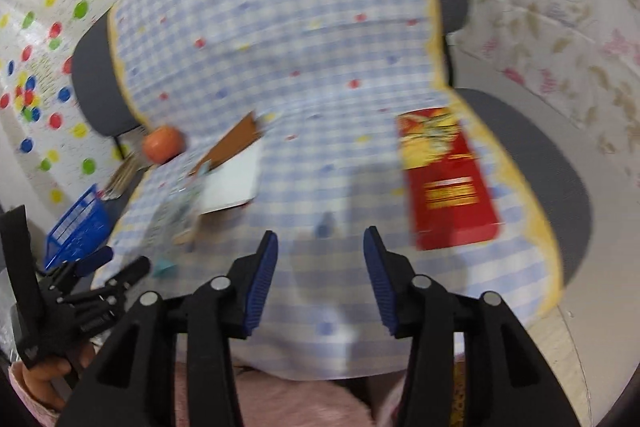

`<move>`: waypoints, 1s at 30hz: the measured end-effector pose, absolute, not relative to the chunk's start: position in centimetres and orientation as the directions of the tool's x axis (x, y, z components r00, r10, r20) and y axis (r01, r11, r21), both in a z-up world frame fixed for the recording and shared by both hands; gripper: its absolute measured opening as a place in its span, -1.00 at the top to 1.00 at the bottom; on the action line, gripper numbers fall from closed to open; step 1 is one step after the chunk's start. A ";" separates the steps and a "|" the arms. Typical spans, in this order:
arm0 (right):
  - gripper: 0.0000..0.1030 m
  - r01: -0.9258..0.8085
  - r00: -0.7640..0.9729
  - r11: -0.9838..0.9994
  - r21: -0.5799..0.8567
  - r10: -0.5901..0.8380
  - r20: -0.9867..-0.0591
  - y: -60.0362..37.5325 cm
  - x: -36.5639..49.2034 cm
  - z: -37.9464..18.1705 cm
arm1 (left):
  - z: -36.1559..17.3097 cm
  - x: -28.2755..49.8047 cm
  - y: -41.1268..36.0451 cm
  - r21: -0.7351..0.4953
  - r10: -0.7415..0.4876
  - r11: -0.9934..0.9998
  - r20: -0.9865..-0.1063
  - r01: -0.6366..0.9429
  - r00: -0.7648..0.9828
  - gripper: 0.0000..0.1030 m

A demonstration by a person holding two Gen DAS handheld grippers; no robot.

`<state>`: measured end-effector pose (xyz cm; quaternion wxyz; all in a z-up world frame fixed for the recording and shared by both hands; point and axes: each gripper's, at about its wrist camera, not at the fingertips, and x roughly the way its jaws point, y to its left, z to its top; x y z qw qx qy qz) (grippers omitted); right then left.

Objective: Collect trash

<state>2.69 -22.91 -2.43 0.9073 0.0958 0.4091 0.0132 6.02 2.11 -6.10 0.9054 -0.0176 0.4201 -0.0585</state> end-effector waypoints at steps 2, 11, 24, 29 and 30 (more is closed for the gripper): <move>0.12 0.074 0.666 0.980 0.185 0.089 -0.740 -24.5 2.6 -2.6 | -6.4 7.2 2.0 -0.087 -0.111 0.994 -0.764 0.069 0.636 -0.70; 0.02 0.138 0.665 0.976 0.168 0.034 -0.746 -28.6 2.6 -3.3 | -10.0 10.0 -0.4 -0.089 -0.124 0.992 -0.794 0.087 0.595 -0.76; 0.01 0.150 0.666 0.979 0.141 0.005 -0.746 -30.7 2.7 -4.0 | -6.3 8.7 -0.7 -0.126 -0.199 0.980 -0.707 0.157 0.679 0.90; -0.29 0.157 0.664 0.981 0.114 -0.019 -0.748 -31.5 4.1 -4.7 | -3.9 6.4 -0.6 -0.078 -0.196 0.978 -0.675 0.196 0.711 0.90; -0.31 0.165 0.657 0.979 0.117 -0.021 -0.753 -31.9 4.7 -5.1 | -3.5 5.9 -0.6 -0.061 -0.191 0.977 -0.671 0.203 0.717 0.90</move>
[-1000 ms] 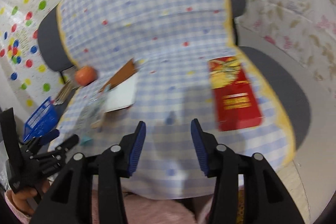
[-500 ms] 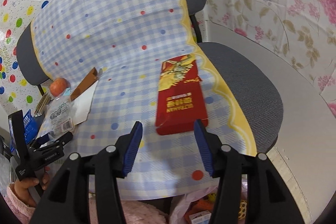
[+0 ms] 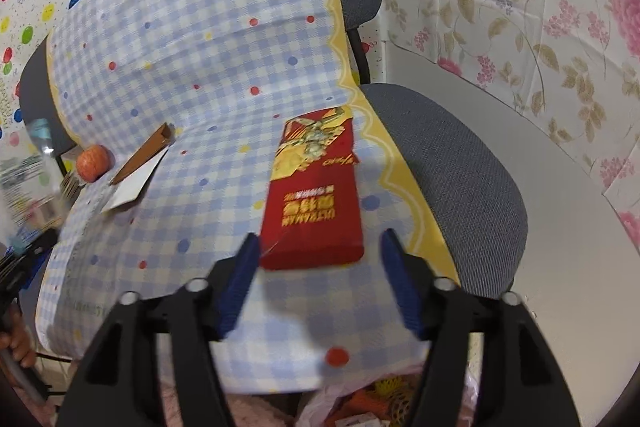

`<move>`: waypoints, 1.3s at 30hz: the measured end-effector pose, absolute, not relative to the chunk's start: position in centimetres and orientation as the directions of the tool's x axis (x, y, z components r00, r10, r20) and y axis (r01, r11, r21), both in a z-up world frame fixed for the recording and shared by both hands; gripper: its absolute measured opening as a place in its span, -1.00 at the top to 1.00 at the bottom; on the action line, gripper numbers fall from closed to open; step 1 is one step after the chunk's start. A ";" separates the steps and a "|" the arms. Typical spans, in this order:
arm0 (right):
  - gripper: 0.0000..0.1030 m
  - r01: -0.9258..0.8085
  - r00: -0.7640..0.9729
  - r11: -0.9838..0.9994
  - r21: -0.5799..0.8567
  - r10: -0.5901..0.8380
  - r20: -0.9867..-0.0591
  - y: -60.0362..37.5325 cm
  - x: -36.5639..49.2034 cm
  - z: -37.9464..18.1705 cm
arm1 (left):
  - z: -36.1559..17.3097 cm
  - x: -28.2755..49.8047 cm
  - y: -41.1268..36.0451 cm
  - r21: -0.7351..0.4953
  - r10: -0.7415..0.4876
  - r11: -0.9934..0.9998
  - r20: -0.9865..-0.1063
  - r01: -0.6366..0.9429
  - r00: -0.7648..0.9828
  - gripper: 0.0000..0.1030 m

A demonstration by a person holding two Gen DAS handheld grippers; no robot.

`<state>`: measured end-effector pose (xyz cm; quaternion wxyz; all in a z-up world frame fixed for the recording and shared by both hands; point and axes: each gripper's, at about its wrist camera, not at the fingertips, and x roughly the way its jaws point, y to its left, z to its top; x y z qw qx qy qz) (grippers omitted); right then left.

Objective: Collect trash

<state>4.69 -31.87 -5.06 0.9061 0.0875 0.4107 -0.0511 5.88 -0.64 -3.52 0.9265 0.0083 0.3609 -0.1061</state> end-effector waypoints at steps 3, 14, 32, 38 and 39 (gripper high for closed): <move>-0.31 0.196 0.636 0.968 0.158 -0.003 -0.772 -33.2 6.6 -6.6 | -3.0 4.8 -0.8 -0.035 -0.188 0.974 -0.669 0.222 0.719 0.90; 0.84 0.157 0.657 0.956 0.247 0.086 -0.749 -33.0 7.8 -7.6 | -2.7 2.5 -3.1 -0.022 -0.234 0.954 -0.683 0.300 0.692 0.90; 0.97 0.247 0.763 0.964 0.099 -0.130 -0.633 -31.4 -13.7 2.1 | -2.9 -7.3 -16.3 -0.086 -0.534 0.729 -0.691 0.679 0.487 0.90; 0.97 0.262 0.764 0.961 0.087 -0.152 -0.628 -32.7 -18.7 1.3 | -3.3 -11.0 -18.4 -0.072 -0.558 0.689 -0.687 0.721 0.465 0.90; 0.97 0.266 0.760 0.960 0.081 -0.158 -0.630 -32.9 -19.3 1.0 | -3.5 -11.4 -18.4 -0.068 -0.556 0.688 -0.689 0.723 0.465 0.90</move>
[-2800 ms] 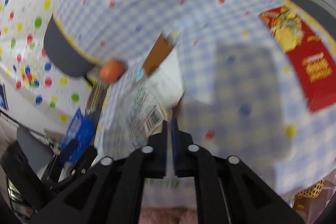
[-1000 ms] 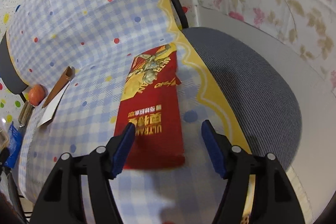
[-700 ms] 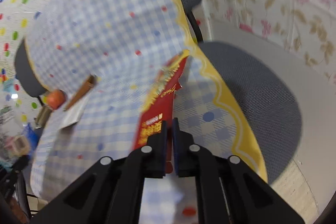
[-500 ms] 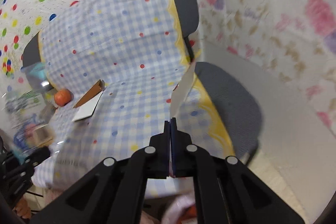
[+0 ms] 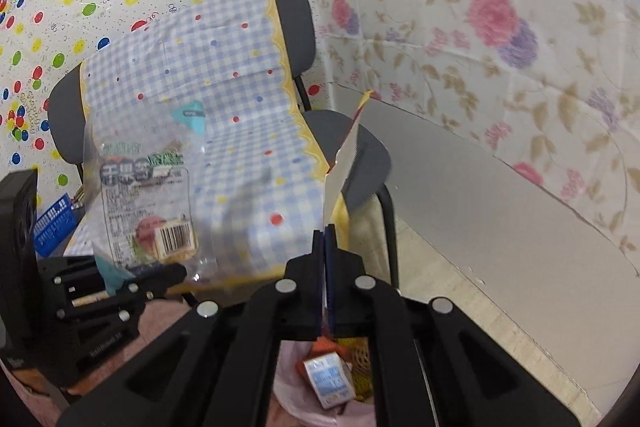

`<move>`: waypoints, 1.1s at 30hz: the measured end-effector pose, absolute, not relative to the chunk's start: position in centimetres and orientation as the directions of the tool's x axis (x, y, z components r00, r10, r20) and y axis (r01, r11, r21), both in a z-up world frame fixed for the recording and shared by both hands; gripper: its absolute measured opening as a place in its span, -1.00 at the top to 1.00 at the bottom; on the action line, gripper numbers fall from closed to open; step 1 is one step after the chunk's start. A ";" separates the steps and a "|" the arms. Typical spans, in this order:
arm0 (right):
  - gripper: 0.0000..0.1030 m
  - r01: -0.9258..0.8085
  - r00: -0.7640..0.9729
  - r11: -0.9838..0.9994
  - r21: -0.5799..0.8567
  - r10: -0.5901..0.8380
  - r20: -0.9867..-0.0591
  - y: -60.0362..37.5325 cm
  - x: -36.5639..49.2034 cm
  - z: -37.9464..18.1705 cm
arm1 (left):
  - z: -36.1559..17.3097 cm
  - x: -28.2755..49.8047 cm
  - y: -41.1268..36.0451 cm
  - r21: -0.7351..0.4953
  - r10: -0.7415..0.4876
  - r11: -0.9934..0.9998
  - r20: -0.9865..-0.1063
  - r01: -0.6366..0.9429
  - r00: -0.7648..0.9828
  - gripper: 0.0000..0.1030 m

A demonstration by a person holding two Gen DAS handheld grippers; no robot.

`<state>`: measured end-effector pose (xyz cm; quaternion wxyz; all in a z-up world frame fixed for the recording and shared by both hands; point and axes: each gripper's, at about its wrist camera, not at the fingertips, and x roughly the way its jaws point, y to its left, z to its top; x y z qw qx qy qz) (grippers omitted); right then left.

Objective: Collect trash
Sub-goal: 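Carry the clear bag and red wrapper over the pink bin with both tools, then open both tools to drop the bag and wrapper into the bin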

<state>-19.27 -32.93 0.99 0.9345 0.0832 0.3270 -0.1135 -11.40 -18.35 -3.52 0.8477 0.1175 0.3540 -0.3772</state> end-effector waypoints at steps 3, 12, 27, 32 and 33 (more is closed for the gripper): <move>0.97 0.283 0.746 0.957 0.067 -0.176 -0.643 -34.0 -20.8 -0.3 | -4.6 -11.8 -18.9 -0.056 -0.538 0.694 -0.702 0.718 0.466 0.90; 0.97 0.285 0.694 0.954 0.096 -0.136 -0.707 -34.8 -21.9 -4.4 | -8.4 -13.1 -21.1 -0.062 -0.508 0.667 -0.767 0.742 0.392 0.89; 0.83 0.233 0.624 0.962 0.144 -0.034 -0.781 -34.4 -20.1 -9.6 | -12.3 -10.9 -24.5 -0.053 -0.426 0.655 -0.850 0.754 0.311 0.45; 0.60 0.268 0.631 0.956 0.123 -0.078 -0.772 -35.3 -20.4 -9.0 | -11.9 -10.3 -23.6 -0.043 -0.412 0.693 -0.842 0.720 0.347 -0.08; 0.57 0.274 0.634 0.954 0.119 -0.086 -0.768 -35.6 -20.5 -8.7 | -11.6 -10.2 -23.2 -0.044 -0.414 0.698 -0.839 0.715 0.353 -0.08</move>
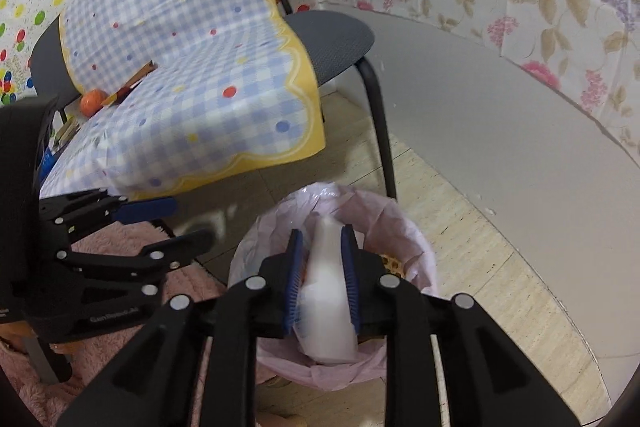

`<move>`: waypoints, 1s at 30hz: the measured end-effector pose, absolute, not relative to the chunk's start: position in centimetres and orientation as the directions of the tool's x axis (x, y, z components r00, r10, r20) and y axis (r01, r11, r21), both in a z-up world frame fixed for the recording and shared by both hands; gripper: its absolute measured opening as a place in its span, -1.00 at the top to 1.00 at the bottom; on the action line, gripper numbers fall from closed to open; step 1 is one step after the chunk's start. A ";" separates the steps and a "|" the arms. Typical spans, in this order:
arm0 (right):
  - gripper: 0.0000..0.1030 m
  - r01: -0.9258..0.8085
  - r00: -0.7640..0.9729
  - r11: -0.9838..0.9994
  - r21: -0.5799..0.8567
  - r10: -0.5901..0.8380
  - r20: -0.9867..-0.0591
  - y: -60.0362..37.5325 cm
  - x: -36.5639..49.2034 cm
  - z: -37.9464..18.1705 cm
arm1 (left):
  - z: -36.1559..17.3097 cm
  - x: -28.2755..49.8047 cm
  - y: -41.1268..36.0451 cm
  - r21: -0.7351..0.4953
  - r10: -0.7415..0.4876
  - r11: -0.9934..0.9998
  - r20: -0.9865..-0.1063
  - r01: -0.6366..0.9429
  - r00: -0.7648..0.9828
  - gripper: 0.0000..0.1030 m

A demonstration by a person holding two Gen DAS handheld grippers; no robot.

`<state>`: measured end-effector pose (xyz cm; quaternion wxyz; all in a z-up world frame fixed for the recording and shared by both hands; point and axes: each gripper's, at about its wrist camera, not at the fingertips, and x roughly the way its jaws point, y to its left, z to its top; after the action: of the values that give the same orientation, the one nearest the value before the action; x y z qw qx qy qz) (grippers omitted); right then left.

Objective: Collect trash
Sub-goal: 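Open both tools to drop the bag and wrapper into the bin, then move both tools back toward the brown-and-white paper on the chair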

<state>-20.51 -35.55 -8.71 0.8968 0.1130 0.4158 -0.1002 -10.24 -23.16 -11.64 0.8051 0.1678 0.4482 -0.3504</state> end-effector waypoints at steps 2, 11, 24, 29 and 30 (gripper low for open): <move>0.54 0.288 0.641 0.949 0.124 -0.095 -0.762 -36.0 -20.8 -8.0 | -10.9 -10.2 -22.0 -0.048 -0.419 0.716 -0.828 0.697 0.373 -0.08; 0.50 0.206 0.693 0.966 0.157 -0.031 -0.720 -33.5 -20.1 -4.2 | -6.4 -9.7 -15.8 -0.071 -0.421 0.811 -0.760 0.581 0.495 -0.08; 0.26 0.042 0.706 0.994 0.100 0.041 -0.707 -26.7 -13.0 -1.1 | -3.9 -7.3 -6.4 -0.071 -0.315 0.924 -0.700 0.377 0.640 -0.08; 0.15 -0.025 0.698 0.994 0.102 0.091 -0.710 -23.5 -9.5 -0.7 | -3.8 -5.9 -3.0 -0.066 -0.263 0.950 -0.699 0.306 0.666 -0.08; 0.15 -0.040 0.695 0.994 0.104 0.103 -0.711 -22.9 -8.8 -0.6 | -3.7 -5.6 -2.1 -0.062 -0.246 0.956 -0.699 0.285 0.672 -0.08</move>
<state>-8.75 -22.93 -0.61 0.9198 0.0401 0.3885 0.0389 -5.57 -2.11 -3.71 0.9140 0.0262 0.3780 -0.1452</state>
